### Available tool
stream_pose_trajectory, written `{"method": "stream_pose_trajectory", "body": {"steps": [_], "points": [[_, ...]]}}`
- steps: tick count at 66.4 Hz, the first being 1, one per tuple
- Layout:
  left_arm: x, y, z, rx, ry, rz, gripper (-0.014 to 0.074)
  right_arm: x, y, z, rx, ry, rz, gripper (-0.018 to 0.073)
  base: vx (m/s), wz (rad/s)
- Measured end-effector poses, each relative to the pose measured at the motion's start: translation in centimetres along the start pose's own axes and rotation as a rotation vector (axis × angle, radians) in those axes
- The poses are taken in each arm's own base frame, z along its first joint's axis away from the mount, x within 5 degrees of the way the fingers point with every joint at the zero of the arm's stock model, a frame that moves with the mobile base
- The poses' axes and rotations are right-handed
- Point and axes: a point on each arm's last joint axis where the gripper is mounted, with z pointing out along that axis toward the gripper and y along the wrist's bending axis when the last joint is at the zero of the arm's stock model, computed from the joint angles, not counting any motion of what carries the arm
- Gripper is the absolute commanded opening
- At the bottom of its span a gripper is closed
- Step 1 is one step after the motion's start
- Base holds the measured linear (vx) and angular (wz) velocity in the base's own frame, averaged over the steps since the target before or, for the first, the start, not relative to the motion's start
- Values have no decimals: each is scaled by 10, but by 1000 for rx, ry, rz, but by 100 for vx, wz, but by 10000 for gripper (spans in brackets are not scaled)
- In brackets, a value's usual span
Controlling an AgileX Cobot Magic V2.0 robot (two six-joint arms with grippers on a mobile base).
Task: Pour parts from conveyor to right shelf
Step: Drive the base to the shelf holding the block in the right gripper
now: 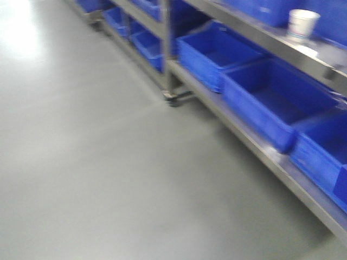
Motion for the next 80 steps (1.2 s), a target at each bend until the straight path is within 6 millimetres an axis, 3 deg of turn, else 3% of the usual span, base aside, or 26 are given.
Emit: {"method": "stream_pose_trajectory", "body": {"steps": [44,80], "points": [[0,0,0,0,0,0,-6,0,0,0,0,0,0,-4,16,72],[0,0,0,0,0,0,-6,0,0,0,0,0,0,-4,17,19]]}}
